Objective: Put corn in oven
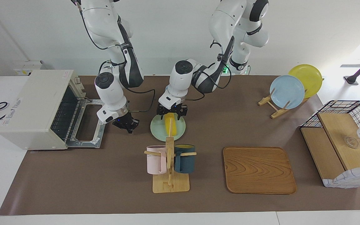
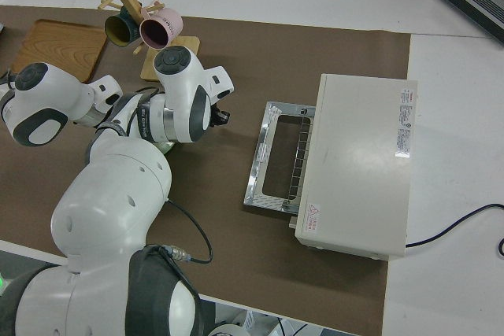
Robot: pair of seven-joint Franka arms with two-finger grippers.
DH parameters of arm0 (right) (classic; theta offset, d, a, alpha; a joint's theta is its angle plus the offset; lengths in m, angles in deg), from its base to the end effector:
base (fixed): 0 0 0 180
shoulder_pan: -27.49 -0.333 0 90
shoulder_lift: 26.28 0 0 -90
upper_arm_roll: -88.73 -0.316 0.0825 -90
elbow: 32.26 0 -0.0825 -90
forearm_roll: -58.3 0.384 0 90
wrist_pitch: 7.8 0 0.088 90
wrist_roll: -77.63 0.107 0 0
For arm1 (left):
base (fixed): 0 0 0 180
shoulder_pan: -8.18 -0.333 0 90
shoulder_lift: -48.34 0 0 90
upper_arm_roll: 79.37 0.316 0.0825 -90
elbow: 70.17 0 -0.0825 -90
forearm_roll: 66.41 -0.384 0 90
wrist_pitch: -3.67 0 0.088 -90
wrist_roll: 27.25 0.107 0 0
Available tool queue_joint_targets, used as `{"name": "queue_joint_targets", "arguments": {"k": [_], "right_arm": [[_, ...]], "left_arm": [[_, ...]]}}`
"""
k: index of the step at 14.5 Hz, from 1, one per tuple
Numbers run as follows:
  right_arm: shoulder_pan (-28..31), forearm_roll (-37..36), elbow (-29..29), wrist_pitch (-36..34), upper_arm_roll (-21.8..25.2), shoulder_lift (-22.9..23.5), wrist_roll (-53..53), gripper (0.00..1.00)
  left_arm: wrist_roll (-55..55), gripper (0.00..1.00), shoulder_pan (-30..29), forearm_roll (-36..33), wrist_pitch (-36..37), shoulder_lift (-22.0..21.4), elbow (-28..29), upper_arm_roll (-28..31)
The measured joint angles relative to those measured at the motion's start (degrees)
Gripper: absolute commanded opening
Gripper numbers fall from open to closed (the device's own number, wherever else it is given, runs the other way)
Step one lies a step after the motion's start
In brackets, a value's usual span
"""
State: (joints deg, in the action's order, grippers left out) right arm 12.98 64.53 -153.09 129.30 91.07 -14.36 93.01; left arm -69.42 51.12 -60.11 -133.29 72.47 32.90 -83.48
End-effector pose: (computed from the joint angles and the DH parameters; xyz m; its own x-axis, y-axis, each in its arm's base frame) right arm 0.5665 0.1236 0.3252 0.9897 -0.1334 0.0520 -0.1285 -0.9878 -0.0883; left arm 0.4555 -0.4847 0.3314 0.9990 0.0019 0.0437 -0.0067 -0.9804 0.1968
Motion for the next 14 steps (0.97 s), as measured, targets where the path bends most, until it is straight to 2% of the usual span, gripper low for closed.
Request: {"name": "queue_joint_targets", "arguments": {"k": [3, 5, 7, 9, 11, 14], "right_arm": [[-2.8, -0.18, 6.48, -7.58, -0.01, 0.42, 4.0, 0.73], [-6.55, -1.65, 13.33, -13.61, -0.04, 1.46, 11.59, 0.73], [-12.15, -3.82, 18.6, -15.77, -0.1, 3.87, 20.2, 0.73], [-18.65, -6.6, 22.73, -15.08, -0.11, 9.46, 29.78, 0.62], [-22.34, -7.8, 25.31, -11.63, -0.09, 14.76, 35.64, 0.46], [-23.43, -7.75, 25.48, -7.65, -0.08, 17.18, 36.27, 0.44]], "left_arm": [[3.57, 1.0, -3.5, -0.01, 5.83, -3.13, -0.58, 0.7], [8.59, 1.0, -8.28, -0.01, 12.07, -7.23, -1.0, 0.88], [13.94, 1.0, -13.7, -0.01, 17.95, -11.59, -1.09, 1.02], [18.76, 1.0, -18.6, -0.02, 22.15, -14.78, -1.12, 1.18], [24.42, 1.0, -23.81, -0.03, 25.58, -17.0, -1.36, 1.27], [32.37, 1.0, -32.55, -0.48, 33.64, -19.92, -4.49, 1.4]]}}
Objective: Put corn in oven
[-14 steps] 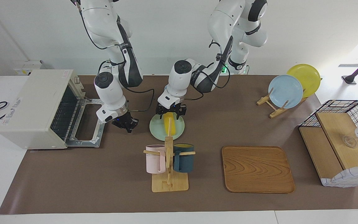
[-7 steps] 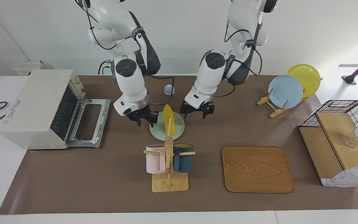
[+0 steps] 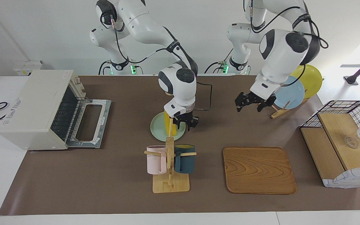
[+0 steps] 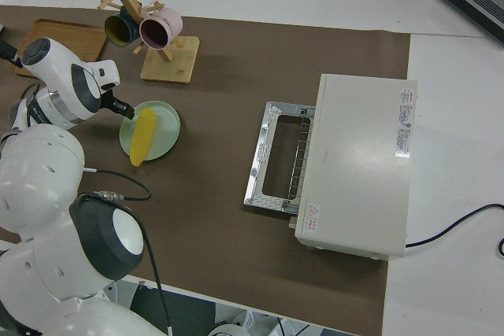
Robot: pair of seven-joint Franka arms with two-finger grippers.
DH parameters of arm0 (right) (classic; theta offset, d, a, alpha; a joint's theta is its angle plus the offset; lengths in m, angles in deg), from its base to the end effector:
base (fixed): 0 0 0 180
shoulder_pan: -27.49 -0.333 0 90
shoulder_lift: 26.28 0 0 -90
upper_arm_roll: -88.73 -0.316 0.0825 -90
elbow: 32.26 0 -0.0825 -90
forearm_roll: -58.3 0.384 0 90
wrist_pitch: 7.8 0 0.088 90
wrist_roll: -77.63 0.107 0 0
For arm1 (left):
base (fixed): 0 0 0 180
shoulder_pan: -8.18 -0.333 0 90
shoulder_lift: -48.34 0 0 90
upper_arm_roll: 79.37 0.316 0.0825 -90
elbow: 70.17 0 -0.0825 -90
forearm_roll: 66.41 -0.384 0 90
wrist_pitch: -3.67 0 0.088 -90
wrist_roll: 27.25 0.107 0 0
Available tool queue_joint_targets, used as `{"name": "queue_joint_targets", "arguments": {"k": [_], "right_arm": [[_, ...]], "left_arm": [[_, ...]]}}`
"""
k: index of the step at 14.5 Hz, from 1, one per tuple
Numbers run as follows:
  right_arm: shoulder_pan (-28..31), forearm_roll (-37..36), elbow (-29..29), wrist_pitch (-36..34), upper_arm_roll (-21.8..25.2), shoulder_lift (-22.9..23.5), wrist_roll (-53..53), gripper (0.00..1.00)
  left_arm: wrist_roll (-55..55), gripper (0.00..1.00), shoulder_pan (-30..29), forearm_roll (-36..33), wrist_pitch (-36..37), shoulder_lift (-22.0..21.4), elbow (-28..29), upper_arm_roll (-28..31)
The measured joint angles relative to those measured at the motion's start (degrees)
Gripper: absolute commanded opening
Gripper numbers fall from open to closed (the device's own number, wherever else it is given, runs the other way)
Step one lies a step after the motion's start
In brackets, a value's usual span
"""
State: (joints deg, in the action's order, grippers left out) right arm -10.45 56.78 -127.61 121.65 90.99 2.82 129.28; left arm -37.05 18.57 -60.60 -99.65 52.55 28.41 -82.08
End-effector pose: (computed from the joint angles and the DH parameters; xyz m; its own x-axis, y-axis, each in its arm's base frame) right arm 0.5559 0.4022 0.3211 0.9631 -0.2550 0.0861 -0.2521 -0.9668 -0.0427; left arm 0.5702 -0.1406 0.5318 0.9993 -0.0350 -0.0094 -0.0339 -0.9942 0.1021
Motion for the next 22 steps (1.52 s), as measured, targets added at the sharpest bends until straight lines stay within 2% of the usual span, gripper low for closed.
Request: {"name": "queue_joint_targets", "arguments": {"k": [3, 4, 6, 11, 14, 17, 19, 22], "right_arm": [[-0.18, 0.0, -3.02, 4.43, -0.42, -0.01, 0.0, 0.44], [-0.45, 0.01, -3.77, 4.81, -0.6, -0.12, 0.0, 0.38], [-0.55, 0.02, -4.29, 4.81, -0.89, -0.25, 0.0, 0.0], [-0.58, -0.41, -4.37, 2.19, -0.75, -1.21, -0.03, 0.0], [0.15, -2.39, -0.31, -6.85, -0.69, -2.24, -1.62, 0.0], [0.9, -7.79, 4.59, -15.21, -0.63, -2.26, -2.95, 0.0], [1.85, -9.55, 5.57, -18.53, -0.44, -2.27, -3.22, 0.0], [6.24, -10.0, 5.88, -23.44, -0.17, -2.88, -7.25, 0.0]], "left_arm": [[2.88, 1.0, -4.13, -0.65, 9.83, -1.14, -6.58, 0.01], [2.96, 1.0, -4.64, -1.16, 14.28, -1.16, -10.03, -0.09], [2.96, 1.0, -4.65, -1.79, 18.92, -1.18, -12.57, -0.18], [2.96, 1.0, -4.75, -1.93, 22.52, -1.39, -13.83, -0.08], [2.96, 1.0, -4.76, -1.94, 21.8, -1.42, -13.65, -0.05], [2.96, 1.0, -4.76, -1.97, 20.81, -1.43, -13.45, -0.05], [2.96, 1.0, -4.76, -1.98, 20.8, -1.5, -13.45, -0.05], [2.96, 1.0, -4.77, -2.23, 21.1, -2.01, -13.65, -0.01]]}}
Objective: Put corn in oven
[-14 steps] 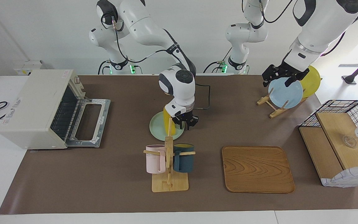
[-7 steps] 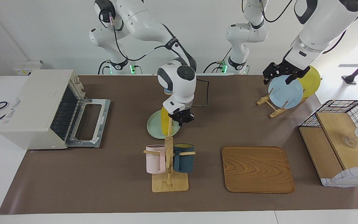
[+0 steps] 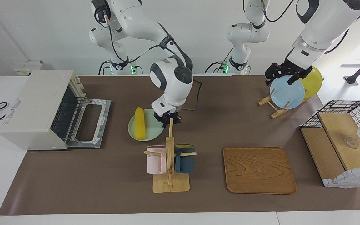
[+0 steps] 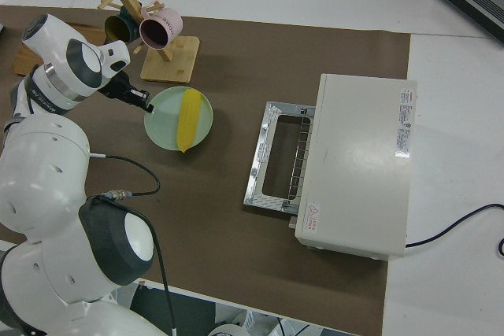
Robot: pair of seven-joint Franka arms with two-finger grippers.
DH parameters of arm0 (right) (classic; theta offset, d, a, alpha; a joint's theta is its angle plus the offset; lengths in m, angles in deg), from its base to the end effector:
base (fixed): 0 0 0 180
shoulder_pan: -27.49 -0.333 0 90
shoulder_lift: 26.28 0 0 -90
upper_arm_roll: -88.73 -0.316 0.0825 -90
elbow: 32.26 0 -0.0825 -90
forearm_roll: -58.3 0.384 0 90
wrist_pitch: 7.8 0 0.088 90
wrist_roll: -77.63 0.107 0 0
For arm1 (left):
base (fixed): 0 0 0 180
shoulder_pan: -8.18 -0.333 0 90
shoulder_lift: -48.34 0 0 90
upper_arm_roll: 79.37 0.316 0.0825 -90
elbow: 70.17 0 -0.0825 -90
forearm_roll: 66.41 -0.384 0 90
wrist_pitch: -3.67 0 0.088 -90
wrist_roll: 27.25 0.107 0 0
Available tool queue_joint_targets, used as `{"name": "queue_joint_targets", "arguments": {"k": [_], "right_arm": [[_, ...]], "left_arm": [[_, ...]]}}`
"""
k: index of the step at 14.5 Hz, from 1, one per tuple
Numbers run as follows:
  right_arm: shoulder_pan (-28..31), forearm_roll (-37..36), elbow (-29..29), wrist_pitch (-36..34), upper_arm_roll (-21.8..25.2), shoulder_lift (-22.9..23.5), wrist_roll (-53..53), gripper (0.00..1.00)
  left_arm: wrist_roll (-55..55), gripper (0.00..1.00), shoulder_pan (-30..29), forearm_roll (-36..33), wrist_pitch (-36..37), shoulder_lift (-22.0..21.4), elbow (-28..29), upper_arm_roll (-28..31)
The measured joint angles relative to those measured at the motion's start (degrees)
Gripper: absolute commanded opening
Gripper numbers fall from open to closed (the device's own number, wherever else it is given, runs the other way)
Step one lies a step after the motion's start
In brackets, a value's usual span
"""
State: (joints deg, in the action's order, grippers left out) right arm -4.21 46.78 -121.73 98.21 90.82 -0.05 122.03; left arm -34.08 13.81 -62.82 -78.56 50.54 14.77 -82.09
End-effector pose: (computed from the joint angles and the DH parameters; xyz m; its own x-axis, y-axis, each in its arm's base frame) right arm 0.5843 0.3176 0.3694 0.9834 -0.1810 0.0127 -0.1779 -0.9486 0.2615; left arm 0.5456 -0.0870 0.6333 0.9951 -0.0347 -0.0923 -0.0298 -0.9981 0.0538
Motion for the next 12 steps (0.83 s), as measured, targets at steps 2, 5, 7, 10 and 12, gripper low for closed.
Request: {"name": "queue_joint_targets", "arguments": {"k": [2, 5, 7, 10, 12], "right_arm": [[3.54, -1.02, 0.05, -3.49, 0.06, -1.44, -3.33, 0.0], [8.78, -1.49, -1.27, -6.06, 0.15, -4.23, -8.04, 0.0], [12.42, -1.71, -3.08, -6.42, 0.2, -5.51, -10.86, 0.0], [17.25, -2.2, -4.58, -7.31, 0.22, -6.77, -16.11, 0.0], [19.5, -2.24, -5.88, -7.53, 0.22, -8.03, -19.18, 0.0]], "left_arm": [[0.49, 1.0, 0.0, -1.62, 0.03, -0.49, -0.36, -0.01], [2.17, 1.0, 0.0, -2.84, -0.27, -0.74, -0.65, 0.0], [2.48, 1.0, 0.0, -2.84, -0.81, -0.86, -0.61, 0.0], [2.57, 1.0, -0.21, -2.85, -2.4, -0.85, 0.53, 0.04], [2.8, 1.0, -0.8, -2.85, -4.06, -0.83, 2.37, 0.07]]}}
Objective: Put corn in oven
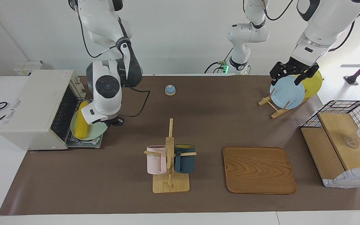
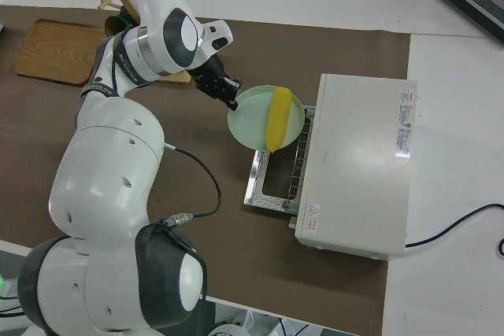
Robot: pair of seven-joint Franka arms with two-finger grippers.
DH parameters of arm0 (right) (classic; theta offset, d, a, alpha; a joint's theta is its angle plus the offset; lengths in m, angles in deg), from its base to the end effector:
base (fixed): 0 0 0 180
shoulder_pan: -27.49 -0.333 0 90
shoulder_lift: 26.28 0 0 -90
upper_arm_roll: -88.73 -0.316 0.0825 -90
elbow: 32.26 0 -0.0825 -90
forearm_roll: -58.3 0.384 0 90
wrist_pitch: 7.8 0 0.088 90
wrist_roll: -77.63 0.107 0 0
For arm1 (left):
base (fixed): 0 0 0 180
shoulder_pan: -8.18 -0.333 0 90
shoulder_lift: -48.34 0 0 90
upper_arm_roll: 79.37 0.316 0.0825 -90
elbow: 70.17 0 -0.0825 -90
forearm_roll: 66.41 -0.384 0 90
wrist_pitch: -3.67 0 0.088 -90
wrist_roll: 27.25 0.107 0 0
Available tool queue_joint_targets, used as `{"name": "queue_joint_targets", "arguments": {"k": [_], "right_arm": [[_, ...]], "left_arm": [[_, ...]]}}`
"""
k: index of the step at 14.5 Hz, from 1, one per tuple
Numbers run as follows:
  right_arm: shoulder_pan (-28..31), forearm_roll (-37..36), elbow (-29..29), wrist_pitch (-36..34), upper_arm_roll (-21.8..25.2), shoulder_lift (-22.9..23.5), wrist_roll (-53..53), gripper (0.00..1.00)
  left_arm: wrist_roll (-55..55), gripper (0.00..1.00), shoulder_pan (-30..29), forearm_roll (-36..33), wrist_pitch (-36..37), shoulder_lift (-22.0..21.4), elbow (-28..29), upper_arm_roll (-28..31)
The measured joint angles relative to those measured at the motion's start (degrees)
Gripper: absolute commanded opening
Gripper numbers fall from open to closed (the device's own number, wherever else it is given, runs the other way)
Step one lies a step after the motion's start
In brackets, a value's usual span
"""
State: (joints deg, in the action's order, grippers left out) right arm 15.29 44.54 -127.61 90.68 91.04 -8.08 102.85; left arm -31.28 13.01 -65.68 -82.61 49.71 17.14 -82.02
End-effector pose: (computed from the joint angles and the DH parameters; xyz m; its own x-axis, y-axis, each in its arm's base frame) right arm 0.6145 0.0869 0.4063 0.9654 -0.2195 -0.1408 -0.1653 -0.9326 0.3208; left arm 0.5506 -0.0734 0.6277 0.9972 -0.0609 -0.0427 -0.0605 -0.9981 0.0109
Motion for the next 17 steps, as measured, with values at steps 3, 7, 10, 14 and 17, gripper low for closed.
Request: {"name": "queue_joint_targets", "arguments": {"k": [3, 7, 10, 14, 17], "right_arm": [[2.56, -0.04, -3.27, -0.04, 0.0, -2.59, -3.21, 0.0], [7.13, -0.08, -6.74, -0.05, -0.01, -5.18, -9.84, 0.0], [9.93, -0.08, -9.7, 1.14, -0.02, -6.09, -12.31, 0.0], [10.38, -0.2, -16.36, 7.23, -0.07, -8.06, -12.65, 0.0], [11.11, -0.22, -19.09, 9.82, -0.07, -9.45, -15.23, 0.0]], "left_arm": [[0.2, 1.0, -0.17, 0.0, -1.33, 0.0, 1.69, 0.08], [0.21, 1.0, -0.17, 0.0, -1.36, -0.06, 1.73, 0.08], [0.22, 1.0, -0.17, 0.14, -1.32, -0.1, 1.73, 0.04], [0.22, 1.0, -0.17, 0.39, -1.32, -0.12, 1.71, -0.05], [0.22, 1.0, -0.17, 0.4, -1.32, -0.13, 1.71, -0.05]]}}
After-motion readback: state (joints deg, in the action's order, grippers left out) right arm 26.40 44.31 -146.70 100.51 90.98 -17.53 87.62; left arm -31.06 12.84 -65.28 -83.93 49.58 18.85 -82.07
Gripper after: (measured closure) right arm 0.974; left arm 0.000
